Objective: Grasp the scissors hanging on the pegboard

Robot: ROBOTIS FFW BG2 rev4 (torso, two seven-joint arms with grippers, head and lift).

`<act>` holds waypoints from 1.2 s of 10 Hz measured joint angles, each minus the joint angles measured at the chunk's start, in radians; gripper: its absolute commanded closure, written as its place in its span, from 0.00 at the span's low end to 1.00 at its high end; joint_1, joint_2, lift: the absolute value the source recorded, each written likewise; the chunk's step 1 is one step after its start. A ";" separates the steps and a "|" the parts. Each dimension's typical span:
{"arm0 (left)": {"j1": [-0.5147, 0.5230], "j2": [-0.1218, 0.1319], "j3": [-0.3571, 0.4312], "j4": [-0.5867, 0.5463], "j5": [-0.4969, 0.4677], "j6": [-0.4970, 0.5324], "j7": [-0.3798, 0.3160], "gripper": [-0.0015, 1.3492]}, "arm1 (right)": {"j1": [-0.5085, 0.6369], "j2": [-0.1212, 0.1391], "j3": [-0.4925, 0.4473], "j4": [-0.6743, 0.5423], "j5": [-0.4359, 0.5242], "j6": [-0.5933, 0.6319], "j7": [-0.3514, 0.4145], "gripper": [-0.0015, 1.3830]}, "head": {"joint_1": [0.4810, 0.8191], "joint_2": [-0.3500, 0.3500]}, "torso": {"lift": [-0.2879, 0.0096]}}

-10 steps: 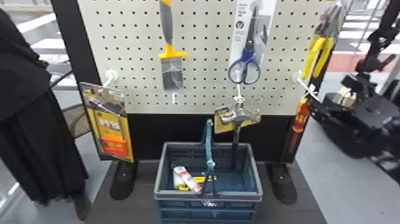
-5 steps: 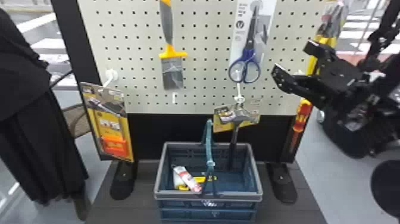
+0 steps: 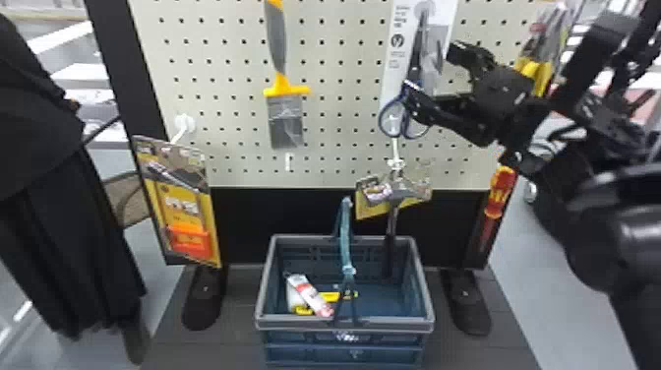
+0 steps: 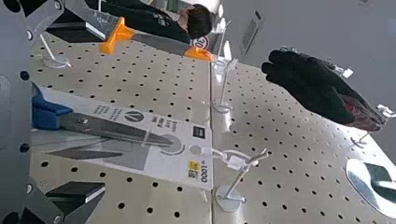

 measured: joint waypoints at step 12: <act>0.002 0.009 -0.001 0.005 0.013 -0.011 0.000 0.17 | -0.201 -0.140 0.163 0.140 -0.095 0.032 0.000 0.93 | 0.20 0.50 | 0.63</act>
